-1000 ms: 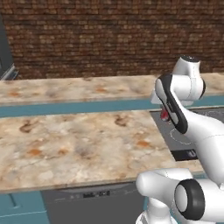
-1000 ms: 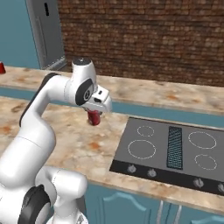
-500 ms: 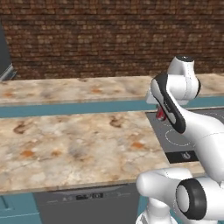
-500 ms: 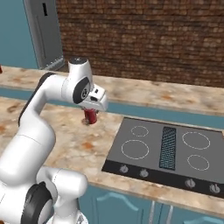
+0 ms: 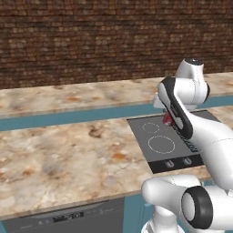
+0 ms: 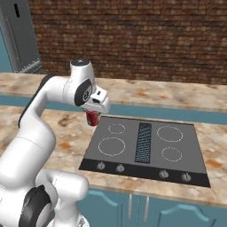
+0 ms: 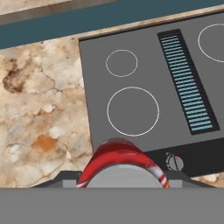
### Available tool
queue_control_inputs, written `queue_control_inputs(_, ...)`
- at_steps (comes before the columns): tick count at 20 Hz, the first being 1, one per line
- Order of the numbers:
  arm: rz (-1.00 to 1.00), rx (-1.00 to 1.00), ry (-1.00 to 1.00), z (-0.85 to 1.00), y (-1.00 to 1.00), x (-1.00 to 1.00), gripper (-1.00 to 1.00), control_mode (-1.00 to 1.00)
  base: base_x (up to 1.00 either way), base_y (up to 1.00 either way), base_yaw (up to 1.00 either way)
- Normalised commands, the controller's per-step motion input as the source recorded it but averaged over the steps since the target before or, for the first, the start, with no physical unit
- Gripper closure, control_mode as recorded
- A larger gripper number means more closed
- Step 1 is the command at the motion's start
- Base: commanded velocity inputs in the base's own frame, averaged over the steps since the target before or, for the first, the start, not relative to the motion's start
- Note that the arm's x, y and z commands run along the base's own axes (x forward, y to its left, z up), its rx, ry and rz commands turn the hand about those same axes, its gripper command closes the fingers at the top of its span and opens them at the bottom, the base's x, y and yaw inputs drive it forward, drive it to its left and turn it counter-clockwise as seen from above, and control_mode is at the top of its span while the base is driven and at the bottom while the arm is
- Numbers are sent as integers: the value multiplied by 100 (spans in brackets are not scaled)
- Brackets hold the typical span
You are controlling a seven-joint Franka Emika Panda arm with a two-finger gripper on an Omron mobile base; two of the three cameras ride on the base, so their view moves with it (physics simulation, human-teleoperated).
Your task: Four empty soda cans are scattered around the kitchen. Gather all the cans and cluster them next to the stove for recycling.
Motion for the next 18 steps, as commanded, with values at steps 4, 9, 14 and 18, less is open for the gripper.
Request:
queue_control_inputs(4,0,0,0,0,0,0,100,100,90,54,-8)
queue_control_inputs(9,0,0,0,0,0,0,100,100,99,61,-21)
queue_control_inputs(14,0,0,0,0,0,0,100,100,17,11,-7)
queue_control_inputs(18,0,0,0,0,0,0,100,100,0,0,0)
